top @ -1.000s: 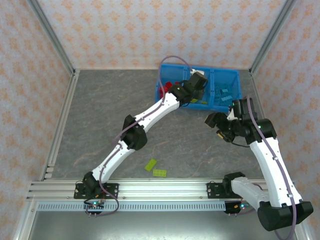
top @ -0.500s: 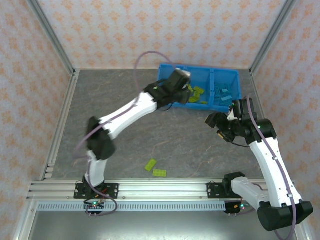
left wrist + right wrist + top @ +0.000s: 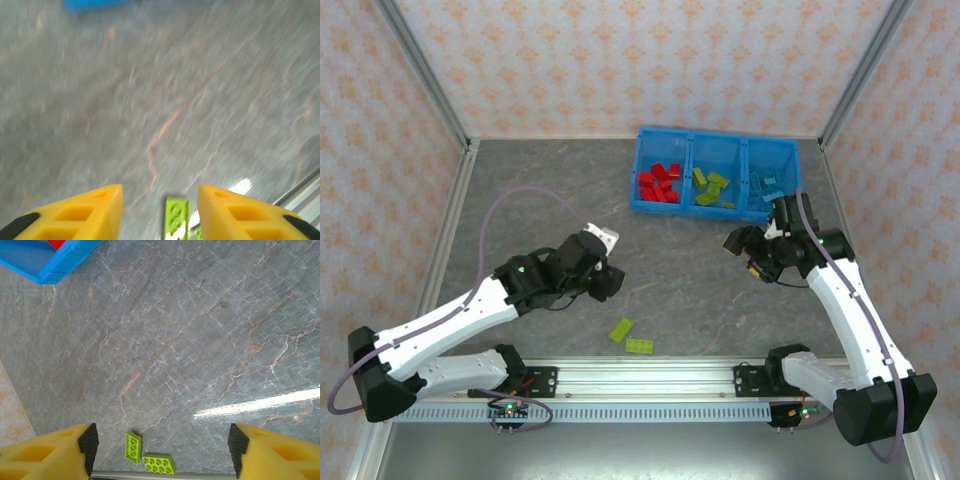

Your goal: Sort the legos into containers by color

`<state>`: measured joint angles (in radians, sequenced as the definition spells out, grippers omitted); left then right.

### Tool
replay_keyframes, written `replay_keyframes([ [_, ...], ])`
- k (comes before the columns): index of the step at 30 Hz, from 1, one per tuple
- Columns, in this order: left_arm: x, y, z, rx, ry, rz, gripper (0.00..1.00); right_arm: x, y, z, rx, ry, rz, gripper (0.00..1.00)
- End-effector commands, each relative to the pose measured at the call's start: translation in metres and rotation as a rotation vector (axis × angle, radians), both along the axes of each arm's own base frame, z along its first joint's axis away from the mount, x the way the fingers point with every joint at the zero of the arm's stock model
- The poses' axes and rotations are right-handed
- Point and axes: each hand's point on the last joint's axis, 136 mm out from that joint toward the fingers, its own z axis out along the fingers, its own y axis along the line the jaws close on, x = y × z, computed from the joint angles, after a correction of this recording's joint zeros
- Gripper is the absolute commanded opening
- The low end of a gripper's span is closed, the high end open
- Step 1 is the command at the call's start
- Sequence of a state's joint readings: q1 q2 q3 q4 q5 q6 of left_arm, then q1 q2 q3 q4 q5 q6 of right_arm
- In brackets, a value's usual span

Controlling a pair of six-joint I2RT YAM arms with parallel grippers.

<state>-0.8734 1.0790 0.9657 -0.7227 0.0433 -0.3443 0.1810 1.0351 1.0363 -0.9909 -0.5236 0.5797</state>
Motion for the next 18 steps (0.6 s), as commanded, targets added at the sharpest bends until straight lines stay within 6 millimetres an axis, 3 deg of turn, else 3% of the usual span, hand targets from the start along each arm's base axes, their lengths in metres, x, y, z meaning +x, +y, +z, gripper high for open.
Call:
replay_keyframes([
  [1, -0.025, 0.011, -0.041, 0.087, 0.173, -0.004, 0.50, 0.001, 0.003, -0.005, 0.002, -0.004, 0.018, 0.72],
  [9, -0.037, -0.034, -0.107, 0.170, 0.293, -0.101, 0.69, -0.003, 0.002, -0.010, -0.007, 0.012, 0.021, 0.71],
  [11, -0.040, -0.041, -0.121, 0.206, 0.319, -0.124, 0.70, -0.005, 0.000, -0.009, -0.015, 0.009, 0.020, 0.72],
  [18, -0.038, -0.032, -0.153, 0.331, 0.330, -0.101, 0.64, -0.006, 0.000, -0.009, -0.013, 0.010, 0.017, 0.72],
])
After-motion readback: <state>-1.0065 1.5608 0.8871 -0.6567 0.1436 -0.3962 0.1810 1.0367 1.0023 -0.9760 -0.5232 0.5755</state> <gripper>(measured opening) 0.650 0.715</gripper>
